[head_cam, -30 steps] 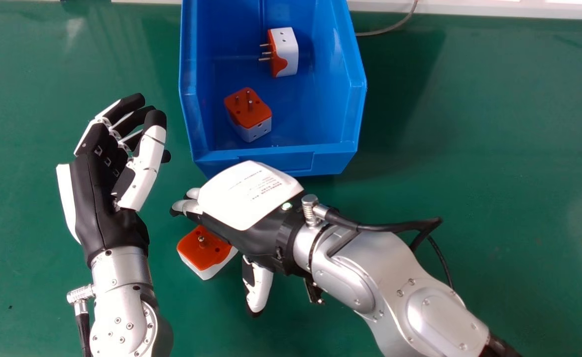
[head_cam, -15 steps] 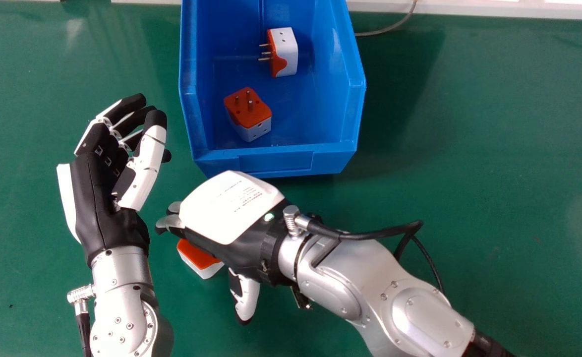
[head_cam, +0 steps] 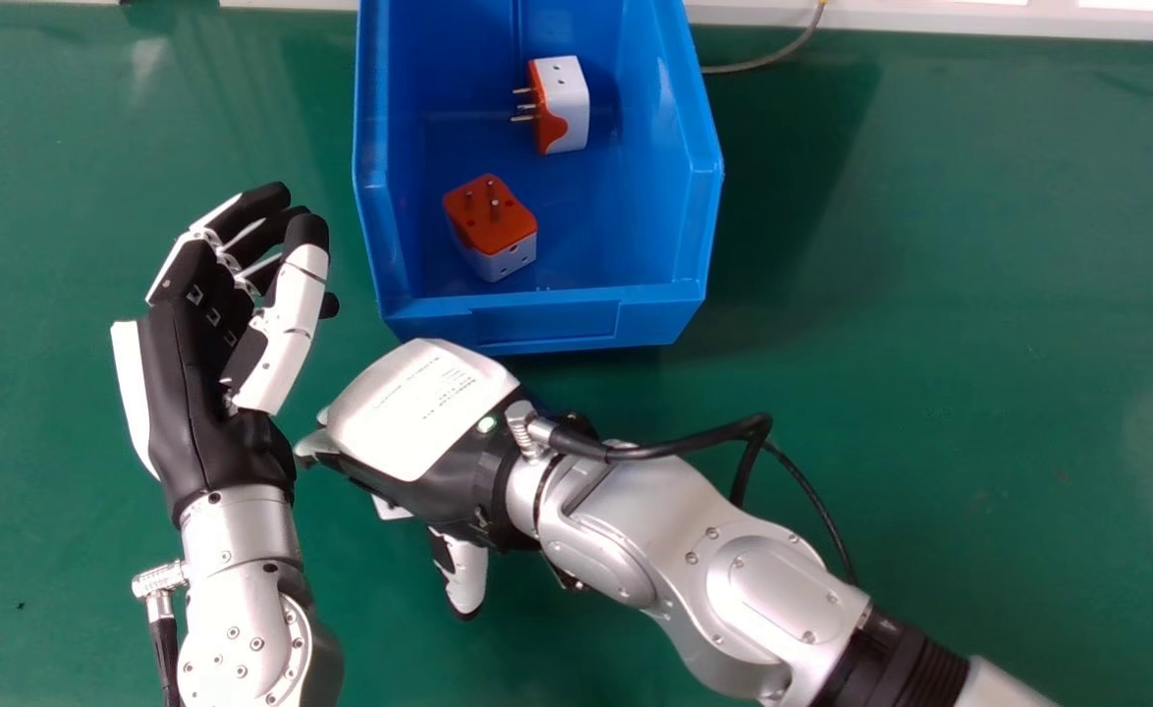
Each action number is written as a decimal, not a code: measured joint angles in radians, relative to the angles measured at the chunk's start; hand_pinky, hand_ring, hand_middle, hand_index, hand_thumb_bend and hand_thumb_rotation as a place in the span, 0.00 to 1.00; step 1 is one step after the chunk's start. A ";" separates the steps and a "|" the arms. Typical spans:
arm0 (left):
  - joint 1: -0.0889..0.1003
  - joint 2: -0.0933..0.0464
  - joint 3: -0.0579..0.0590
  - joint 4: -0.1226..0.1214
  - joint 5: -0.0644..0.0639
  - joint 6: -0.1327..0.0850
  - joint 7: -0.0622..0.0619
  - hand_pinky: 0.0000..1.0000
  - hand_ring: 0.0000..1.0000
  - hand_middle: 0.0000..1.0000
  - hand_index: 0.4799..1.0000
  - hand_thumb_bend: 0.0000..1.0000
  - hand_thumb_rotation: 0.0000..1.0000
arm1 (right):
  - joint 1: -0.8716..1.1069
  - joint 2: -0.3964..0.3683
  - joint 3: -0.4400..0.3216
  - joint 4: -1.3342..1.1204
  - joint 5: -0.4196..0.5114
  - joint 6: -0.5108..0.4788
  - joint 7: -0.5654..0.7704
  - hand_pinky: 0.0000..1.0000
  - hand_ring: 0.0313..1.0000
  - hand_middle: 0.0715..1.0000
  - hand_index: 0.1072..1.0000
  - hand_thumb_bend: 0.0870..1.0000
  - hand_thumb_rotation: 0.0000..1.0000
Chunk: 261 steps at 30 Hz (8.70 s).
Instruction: Pick all objects and put in blue box
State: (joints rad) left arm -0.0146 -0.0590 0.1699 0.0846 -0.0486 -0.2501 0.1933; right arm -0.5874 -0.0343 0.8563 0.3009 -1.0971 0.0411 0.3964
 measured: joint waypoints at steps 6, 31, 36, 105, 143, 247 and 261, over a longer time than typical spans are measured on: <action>0.000 0.000 0.001 0.000 0.000 0.001 0.003 0.50 0.63 0.68 0.35 0.55 0.34 | 0.001 -0.002 0.003 0.044 0.005 -0.011 -0.014 0.76 0.90 0.90 0.84 0.61 0.02; 0.000 0.000 -0.002 0.007 0.006 -0.002 0.004 0.50 0.63 0.68 0.36 0.55 0.33 | 0.014 -0.043 0.004 0.001 0.005 -0.006 -0.008 0.74 0.87 0.86 0.78 0.63 0.05; 0.000 0.000 -0.002 0.008 0.006 -0.001 0.003 0.51 0.63 0.68 0.36 0.55 0.33 | 0.010 -0.048 0.004 -0.003 0.002 -0.008 0.004 0.75 0.87 0.87 0.77 0.63 0.05; -0.001 0.000 -0.004 0.017 0.000 -0.008 0.002 0.51 0.63 0.69 0.39 0.56 0.35 | 0.149 -0.207 -0.115 -0.117 0.090 -0.227 -0.353 0.30 0.37 0.44 0.45 0.48 0.01; -0.014 0.007 0.012 0.041 -0.020 -0.018 -0.006 0.50 0.62 0.69 0.39 0.57 0.33 | 0.443 -0.289 -0.579 -0.697 0.414 -0.429 -0.405 0.32 0.41 0.48 0.43 0.46 0.00; 0.010 0.001 -0.007 0.058 0.007 -0.064 0.001 0.51 0.63 0.70 0.42 0.58 0.35 | -0.525 -0.212 -0.074 0.672 -0.046 -0.090 -0.876 0.78 0.85 0.86 0.85 0.85 0.23; 0.009 0.000 -0.006 0.063 0.007 -0.066 0.002 0.52 0.63 0.70 0.42 0.58 0.34 | -0.521 -0.227 -0.064 0.635 -0.056 -0.076 -0.873 0.95 0.98 0.98 0.98 0.98 0.35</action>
State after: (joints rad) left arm -0.0052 -0.0588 0.1637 0.1476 -0.0417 -0.3161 0.1955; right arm -1.1080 -0.2617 0.7922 0.9361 -1.1528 -0.0353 -0.4766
